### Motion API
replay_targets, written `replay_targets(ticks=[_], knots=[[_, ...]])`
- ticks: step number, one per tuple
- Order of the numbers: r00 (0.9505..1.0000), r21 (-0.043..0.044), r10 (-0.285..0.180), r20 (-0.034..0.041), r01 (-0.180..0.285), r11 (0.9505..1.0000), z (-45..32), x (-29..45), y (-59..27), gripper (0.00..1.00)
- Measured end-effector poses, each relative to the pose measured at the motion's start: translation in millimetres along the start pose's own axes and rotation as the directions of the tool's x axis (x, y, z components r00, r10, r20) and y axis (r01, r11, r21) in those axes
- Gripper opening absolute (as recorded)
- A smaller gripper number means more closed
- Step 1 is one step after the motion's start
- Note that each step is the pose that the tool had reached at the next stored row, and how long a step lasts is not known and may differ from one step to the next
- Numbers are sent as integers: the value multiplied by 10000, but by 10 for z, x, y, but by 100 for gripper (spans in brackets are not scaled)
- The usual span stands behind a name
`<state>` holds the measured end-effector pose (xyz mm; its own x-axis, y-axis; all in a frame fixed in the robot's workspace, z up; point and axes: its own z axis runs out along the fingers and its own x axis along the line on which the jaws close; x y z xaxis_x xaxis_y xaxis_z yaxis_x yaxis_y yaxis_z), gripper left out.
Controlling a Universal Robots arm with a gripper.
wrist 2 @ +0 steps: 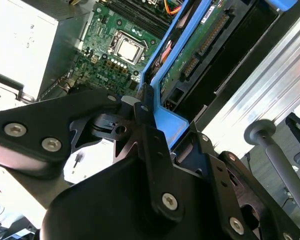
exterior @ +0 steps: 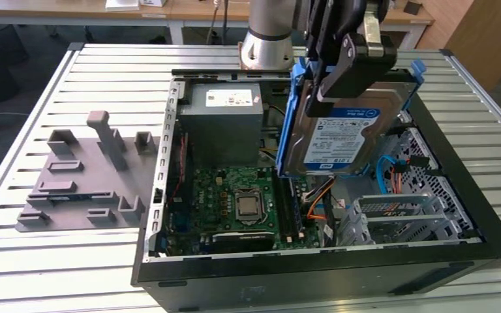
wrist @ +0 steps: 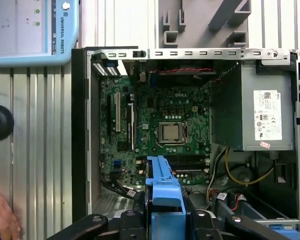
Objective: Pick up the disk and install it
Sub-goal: 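Insert the disk into the insertion slot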
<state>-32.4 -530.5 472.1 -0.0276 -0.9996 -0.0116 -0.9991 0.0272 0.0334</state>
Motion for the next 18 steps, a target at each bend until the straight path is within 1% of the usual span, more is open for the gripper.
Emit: replay_targets(ticks=[5,8,18], knots=[[10000,0,1,-1,-1,10000,13,4,-73,36],[10000,-1,8,-2,-8,10000,21,17,-88,36],[10000,1,83,0,-83,10000,41,126,-114,36]])
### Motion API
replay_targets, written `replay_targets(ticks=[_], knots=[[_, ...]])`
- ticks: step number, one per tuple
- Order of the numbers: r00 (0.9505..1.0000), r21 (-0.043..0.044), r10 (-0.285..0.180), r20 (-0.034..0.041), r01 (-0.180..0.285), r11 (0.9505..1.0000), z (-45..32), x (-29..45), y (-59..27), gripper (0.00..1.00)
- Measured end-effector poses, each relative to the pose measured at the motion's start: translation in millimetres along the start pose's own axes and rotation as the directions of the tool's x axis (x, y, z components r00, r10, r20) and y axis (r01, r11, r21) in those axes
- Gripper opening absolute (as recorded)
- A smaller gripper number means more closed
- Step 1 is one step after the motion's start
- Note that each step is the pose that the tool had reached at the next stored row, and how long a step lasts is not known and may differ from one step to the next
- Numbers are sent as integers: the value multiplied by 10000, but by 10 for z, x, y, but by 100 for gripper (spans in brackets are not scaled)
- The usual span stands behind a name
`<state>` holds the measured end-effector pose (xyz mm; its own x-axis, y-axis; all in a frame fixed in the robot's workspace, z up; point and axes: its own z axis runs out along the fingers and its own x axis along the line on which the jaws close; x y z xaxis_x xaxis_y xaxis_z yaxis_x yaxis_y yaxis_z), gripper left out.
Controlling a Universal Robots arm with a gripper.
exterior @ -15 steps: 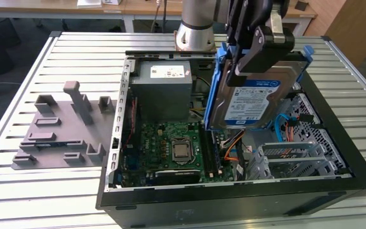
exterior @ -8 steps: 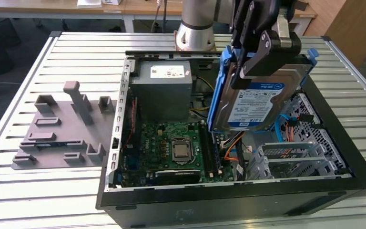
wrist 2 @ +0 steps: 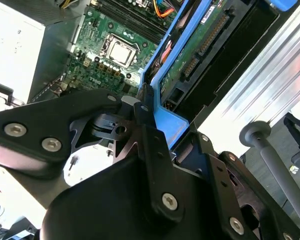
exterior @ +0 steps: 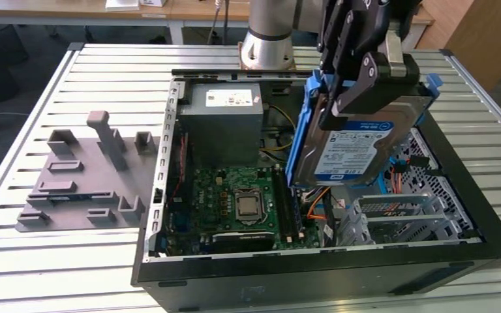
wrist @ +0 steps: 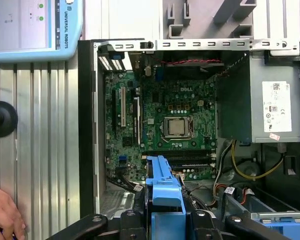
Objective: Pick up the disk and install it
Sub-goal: 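Insert the disk into the insertion slot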
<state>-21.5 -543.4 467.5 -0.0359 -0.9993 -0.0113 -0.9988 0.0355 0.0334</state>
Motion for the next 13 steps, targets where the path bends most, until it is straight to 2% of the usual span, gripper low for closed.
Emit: replay_targets(ticks=[6,13], knots=[[10000,-1,1,-2,-1,10000,15,35,-77,36],[10000,-1,16,-1,-16,10000,52,154,-103,36]])
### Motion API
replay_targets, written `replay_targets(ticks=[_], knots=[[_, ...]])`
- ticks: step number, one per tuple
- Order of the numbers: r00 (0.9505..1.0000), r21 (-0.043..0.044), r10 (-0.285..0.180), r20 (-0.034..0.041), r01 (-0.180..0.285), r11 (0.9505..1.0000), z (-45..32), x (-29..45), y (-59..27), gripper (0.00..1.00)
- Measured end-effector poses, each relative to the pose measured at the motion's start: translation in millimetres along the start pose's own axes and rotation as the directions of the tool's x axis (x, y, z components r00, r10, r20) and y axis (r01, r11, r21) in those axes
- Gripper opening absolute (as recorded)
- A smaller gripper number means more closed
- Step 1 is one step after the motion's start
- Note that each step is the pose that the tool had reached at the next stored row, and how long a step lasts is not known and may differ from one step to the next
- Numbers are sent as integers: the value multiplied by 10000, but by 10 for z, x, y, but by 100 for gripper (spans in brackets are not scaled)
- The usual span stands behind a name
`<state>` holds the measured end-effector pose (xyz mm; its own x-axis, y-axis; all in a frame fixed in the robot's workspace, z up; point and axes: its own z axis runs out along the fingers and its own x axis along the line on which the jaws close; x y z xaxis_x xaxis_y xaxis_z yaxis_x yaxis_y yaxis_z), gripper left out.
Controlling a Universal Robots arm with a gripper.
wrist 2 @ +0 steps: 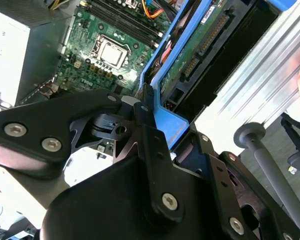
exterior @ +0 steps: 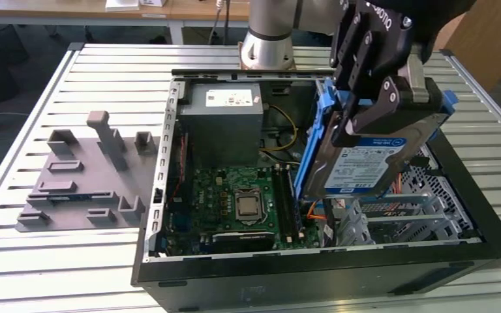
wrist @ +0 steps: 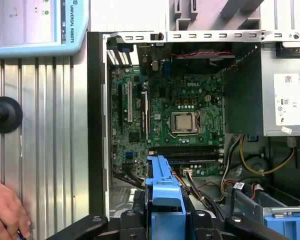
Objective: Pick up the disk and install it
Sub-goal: 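Insert the disk into the insertion slot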
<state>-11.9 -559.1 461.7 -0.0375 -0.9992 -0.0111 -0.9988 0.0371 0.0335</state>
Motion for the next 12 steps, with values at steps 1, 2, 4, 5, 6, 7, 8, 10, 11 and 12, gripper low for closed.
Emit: replay_targets(ticks=[1,2,4,5,6,7,8,10,11,12], knots=[[10000,1,1,1,-1,10000,4,10,-13,36],[10000,1,2,0,-2,10000,8,17,-31,36],[10000,1,1,3,-1,10000,14,24,-77,36],[10000,1,1,2,-1,10000,16,25,-104,36],[10000,0,1,-1,-1,10000,17,26,-131,36],[10000,0,1,-1,-1,10000,19,27,-156,36],[10000,0,3,0,-3,10000,22,28,-181,36],[10000,-5,2,0,-2,10000,26,31,-227,36],[10000,-9,2,1,-2,10000,28,34,-250,36],[10000,-14,1,0,-1,10000,30,36,-274,36]])
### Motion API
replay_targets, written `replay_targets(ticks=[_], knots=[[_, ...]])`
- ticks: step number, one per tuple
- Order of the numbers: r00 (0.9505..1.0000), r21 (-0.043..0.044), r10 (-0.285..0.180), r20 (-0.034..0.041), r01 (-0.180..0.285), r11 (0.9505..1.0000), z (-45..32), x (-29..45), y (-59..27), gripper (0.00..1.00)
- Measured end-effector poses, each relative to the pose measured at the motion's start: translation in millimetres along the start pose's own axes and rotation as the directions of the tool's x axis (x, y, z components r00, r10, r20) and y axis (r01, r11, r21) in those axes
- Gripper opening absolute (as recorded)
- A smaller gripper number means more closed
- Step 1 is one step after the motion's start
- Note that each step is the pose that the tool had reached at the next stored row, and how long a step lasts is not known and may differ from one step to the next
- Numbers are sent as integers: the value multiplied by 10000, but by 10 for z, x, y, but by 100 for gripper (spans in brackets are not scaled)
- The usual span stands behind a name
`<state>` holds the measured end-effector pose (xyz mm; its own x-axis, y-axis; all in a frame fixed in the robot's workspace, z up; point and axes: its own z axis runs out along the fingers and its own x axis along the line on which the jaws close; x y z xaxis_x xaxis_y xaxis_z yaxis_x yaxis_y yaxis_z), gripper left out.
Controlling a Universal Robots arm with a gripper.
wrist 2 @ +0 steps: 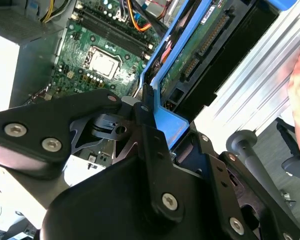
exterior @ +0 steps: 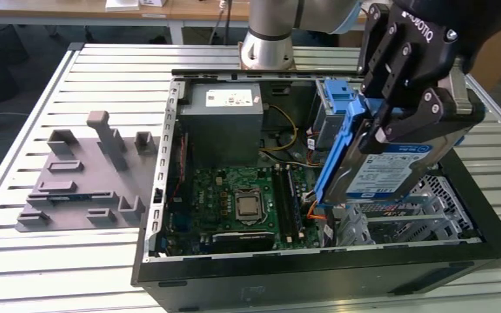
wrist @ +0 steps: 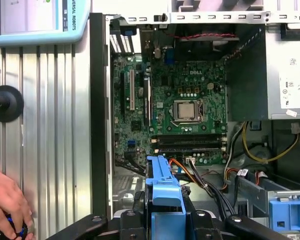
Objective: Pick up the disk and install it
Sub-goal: 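Insert the disk into the insertion slot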
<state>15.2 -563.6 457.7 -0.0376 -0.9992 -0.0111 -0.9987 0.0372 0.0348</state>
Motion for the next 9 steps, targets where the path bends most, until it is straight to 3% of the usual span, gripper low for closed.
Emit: replay_targets(ticks=[9], knots=[[10000,-4,2,-4,-2,10000,16,17,-82,36]])
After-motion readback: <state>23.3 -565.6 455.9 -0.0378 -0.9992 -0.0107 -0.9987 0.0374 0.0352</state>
